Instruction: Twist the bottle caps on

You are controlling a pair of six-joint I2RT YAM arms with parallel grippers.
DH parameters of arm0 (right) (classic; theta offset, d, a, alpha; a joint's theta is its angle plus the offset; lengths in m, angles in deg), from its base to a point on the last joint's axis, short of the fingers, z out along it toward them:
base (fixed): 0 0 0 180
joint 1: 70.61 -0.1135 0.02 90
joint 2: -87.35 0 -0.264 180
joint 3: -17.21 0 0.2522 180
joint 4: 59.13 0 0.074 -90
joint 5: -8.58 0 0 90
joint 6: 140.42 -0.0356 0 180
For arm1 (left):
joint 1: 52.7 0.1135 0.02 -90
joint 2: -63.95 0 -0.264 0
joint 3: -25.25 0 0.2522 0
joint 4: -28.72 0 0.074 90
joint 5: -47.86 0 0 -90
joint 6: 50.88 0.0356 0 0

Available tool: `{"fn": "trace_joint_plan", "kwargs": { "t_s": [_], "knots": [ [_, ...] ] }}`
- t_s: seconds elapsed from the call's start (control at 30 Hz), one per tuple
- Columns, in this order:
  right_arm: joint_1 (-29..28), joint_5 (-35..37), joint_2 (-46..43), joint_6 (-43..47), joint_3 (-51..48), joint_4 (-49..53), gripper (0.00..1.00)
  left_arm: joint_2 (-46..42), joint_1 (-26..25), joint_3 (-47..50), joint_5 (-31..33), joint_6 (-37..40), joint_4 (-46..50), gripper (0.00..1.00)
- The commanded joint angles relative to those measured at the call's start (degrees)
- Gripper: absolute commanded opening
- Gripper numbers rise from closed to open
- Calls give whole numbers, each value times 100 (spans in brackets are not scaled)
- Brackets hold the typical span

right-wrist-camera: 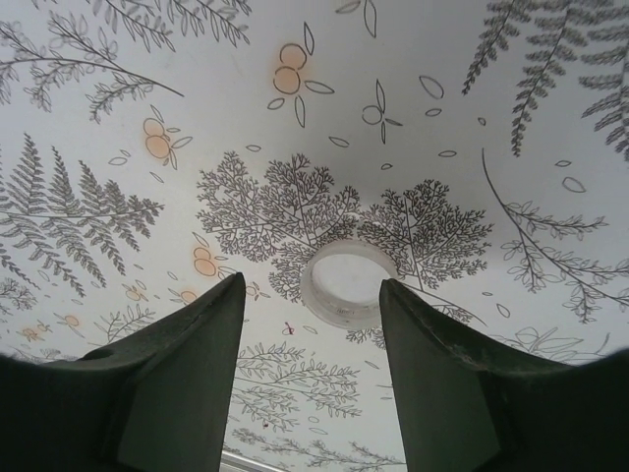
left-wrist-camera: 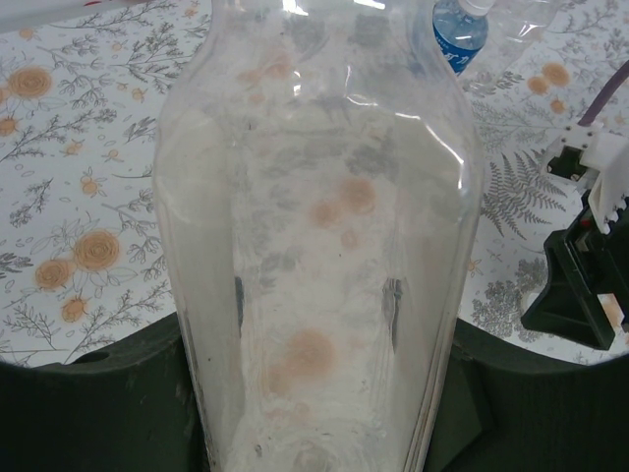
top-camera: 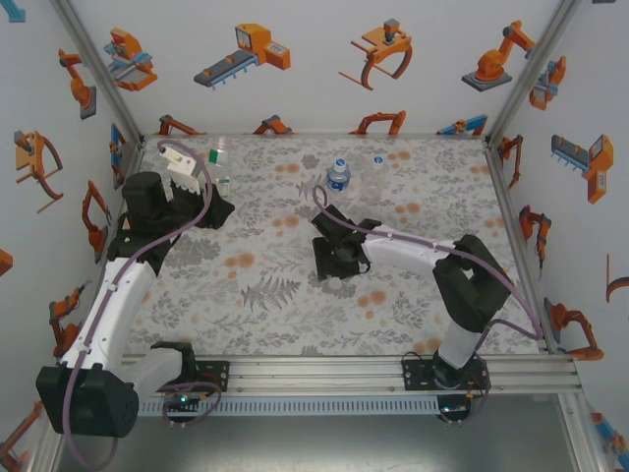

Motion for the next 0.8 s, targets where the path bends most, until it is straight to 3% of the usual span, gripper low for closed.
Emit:
{"fn": "trace_joint_plan", "kwargs": {
  "t_s": [0.0, 0.77],
  "knots": [
    [17, 206, 1, 162, 253, 404, 55, 9, 44, -44, -135, -97, -150, 2],
    [13, 135, 234, 125, 129, 345, 56, 26, 78, -44, -143, -91, -156, 2]
  ]
}}
